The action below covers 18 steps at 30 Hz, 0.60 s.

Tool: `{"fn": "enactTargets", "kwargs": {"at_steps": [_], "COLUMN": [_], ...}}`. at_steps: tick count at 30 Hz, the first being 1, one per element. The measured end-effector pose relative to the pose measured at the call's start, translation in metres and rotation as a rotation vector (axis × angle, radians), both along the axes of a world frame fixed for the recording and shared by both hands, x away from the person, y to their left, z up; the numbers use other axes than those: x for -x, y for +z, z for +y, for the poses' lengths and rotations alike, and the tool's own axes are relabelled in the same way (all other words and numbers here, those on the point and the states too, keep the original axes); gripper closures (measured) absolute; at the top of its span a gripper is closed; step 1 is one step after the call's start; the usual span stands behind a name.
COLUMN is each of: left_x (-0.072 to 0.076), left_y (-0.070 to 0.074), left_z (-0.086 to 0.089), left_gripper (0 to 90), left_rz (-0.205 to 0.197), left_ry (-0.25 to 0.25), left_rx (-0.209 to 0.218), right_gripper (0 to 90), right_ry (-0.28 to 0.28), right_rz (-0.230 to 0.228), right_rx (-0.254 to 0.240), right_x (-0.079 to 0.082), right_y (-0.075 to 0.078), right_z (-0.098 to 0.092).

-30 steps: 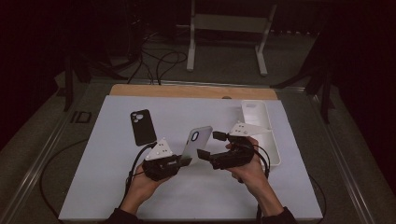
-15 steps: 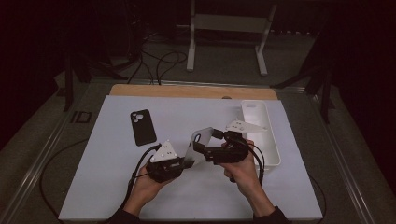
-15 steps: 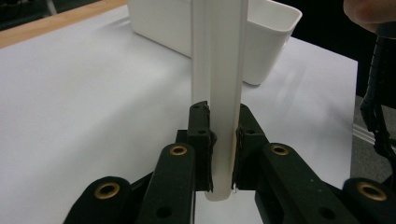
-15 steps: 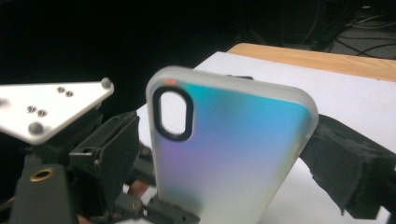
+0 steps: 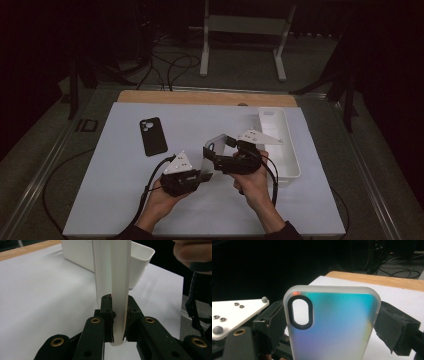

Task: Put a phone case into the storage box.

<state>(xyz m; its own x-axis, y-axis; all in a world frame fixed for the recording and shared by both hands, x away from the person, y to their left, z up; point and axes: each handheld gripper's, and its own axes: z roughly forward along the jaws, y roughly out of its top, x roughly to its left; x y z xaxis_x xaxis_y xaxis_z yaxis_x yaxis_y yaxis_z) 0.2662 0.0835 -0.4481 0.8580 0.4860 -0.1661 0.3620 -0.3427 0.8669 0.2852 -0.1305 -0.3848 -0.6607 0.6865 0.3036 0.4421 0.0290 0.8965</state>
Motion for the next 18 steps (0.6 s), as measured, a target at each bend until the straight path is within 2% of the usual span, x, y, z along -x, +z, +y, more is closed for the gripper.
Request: {"fn": "enactTargets", "kwargs": {"at_steps": [5, 13, 14, 16, 18], "left_x": [0.0003, 0.0017, 0.0024, 0.004, 0.006], "left_y": [-0.002, -0.0011, -0.0003, 0.0017, 0.0041], "left_z": [0.0005, 0.0018, 0.0026, 0.0053, 0.0082], "left_gripper": [80.6, 77.9, 69.5, 61.4, 47.4], "left_rz": [0.005, -0.013, -0.018, -0.03, -0.064], "left_ry": [0.004, 0.003, 0.002, 0.015, 0.054], "left_rx": [-0.01, -0.025, -0.029, -0.024, -0.046], "right_gripper": [16.8, 17.1, 17.1, 17.1, 17.1], "right_ry": [-0.003, 0.009, 0.008, 0.009, 0.009], "right_rz": [-0.02, -0.014, -0.018, -0.02, -0.02], "right_rx": [0.006, 0.001, 0.004, 0.006, 0.009], "right_x": [0.0021, -0.0007, -0.0006, -0.0006, -0.0008], "right_y": [-0.0018, -0.0036, -0.003, -0.0024, -0.0023], "right_z": [0.0025, 0.0023, 0.0021, 0.0015, 0.0009]}}
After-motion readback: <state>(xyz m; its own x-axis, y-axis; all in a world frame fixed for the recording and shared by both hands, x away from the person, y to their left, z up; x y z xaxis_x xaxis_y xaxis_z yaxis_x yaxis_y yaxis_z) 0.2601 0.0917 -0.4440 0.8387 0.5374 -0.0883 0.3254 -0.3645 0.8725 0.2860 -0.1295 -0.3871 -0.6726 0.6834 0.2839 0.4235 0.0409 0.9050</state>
